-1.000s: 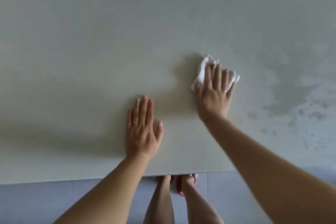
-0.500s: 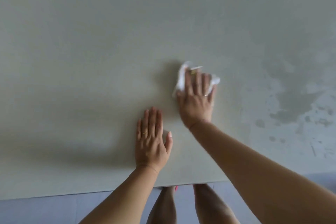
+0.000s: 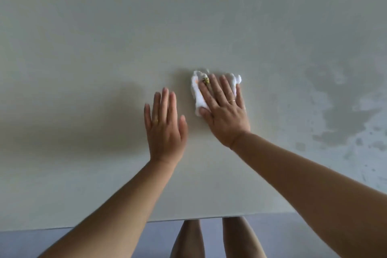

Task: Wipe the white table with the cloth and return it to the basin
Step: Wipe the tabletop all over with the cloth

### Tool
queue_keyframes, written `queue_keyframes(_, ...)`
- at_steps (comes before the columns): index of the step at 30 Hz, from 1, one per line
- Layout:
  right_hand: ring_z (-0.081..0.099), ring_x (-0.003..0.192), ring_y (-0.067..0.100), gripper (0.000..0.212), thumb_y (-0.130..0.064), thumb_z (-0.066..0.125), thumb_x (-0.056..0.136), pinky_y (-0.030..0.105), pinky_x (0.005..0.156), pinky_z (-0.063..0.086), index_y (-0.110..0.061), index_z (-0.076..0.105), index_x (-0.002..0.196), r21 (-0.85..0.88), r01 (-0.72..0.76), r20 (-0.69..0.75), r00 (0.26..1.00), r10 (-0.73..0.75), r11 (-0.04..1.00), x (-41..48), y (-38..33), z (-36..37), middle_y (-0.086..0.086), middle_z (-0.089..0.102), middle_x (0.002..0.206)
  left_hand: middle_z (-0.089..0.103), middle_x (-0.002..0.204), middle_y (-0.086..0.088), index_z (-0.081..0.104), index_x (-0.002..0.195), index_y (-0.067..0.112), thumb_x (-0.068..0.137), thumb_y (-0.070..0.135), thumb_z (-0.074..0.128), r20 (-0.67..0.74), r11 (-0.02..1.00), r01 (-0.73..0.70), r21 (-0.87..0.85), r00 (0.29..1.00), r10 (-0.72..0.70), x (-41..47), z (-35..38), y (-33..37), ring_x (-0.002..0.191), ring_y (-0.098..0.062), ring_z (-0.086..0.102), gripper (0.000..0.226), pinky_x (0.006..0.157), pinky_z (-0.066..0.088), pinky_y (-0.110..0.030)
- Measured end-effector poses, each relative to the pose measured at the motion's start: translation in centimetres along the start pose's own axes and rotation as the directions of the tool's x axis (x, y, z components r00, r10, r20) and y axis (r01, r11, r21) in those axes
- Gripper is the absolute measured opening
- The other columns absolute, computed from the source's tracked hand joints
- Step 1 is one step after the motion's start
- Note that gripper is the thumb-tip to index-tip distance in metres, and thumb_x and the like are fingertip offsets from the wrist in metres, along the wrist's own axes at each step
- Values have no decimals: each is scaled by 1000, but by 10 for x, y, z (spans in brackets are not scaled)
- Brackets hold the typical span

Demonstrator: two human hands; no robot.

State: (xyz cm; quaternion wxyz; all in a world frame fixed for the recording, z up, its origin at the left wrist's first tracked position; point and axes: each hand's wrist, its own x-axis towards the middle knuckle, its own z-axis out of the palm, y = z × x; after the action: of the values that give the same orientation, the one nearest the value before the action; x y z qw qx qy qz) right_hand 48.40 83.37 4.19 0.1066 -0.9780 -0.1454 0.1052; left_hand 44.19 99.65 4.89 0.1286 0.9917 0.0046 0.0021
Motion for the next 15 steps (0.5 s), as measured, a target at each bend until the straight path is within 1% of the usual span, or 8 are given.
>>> queue_keyframes(2,11,147,25,57,-47,29,98,45,118,5,-27,20,151,-69,161,32,987,-159,985,9,39,-10,1,18,159,32,151,-17,36,143,1,94,28,37,-21,1000,13,-12,1000,-13,40,1,4,140,-34,30,57,115,15,-47)
queue_keyframes(4,6,148,24,57,-45,29,99,43,117,-1,-28,15,152,-41,-86,-22,996,85,995,28,73,-16,2,14,160,30,153,-16,33,145,2,95,32,36,-18,1000,-3,-11,1000,3,77,5,10,142,-33,27,58,116,14,-45)
queue_keyframes(6,1,148,25,57,-44,28,100,45,118,-5,-29,11,152,77,-438,-77,893,443,896,45,74,-16,2,7,161,24,155,-14,27,148,4,96,35,34,14,1000,-7,5,1000,7,104,12,13,144,-31,21,60,117,10,-42)
queue_keyframes(8,0,147,28,59,-45,29,99,48,118,-6,-28,10,152,126,-537,-102,829,549,834,51,42,-11,5,6,161,18,157,-12,22,149,7,97,36,35,54,1000,4,26,999,-5,118,20,13,146,-28,15,62,118,6,-40)
queue_keyframes(9,2,147,29,60,-46,30,98,49,118,-5,-27,11,152,117,-462,-103,875,473,879,49,24,-7,6,9,160,16,158,-11,20,150,8,96,36,36,69,999,15,37,997,-18,121,24,13,147,-27,13,62,118,4,-40)
queue_keyframes(11,8,147,29,60,-48,30,97,49,118,2,-27,17,151,49,-143,-70,987,146,989,39,9,-4,3,16,159,16,158,-12,21,150,8,96,33,35,72,999,26,46,997,-30,122,26,12,147,-26,12,61,119,5,-40)
queue_keyframes(13,16,146,27,58,-48,28,97,48,118,10,-25,24,150,-50,152,-26,988,-153,987,45,35,-13,3,23,157,20,157,-13,25,149,6,95,32,32,56,999,11,47,998,-14,121,26,12,146,-28,16,60,118,9,-41)
queue_keyframes(15,15,146,26,58,-48,25,97,46,118,9,-25,23,150,-103,155,-21,987,-158,983,64,73,-23,4,24,157,22,156,-13,26,148,6,94,36,28,56,998,13,58,998,-16,120,25,13,145,-28,18,62,118,11,-42)
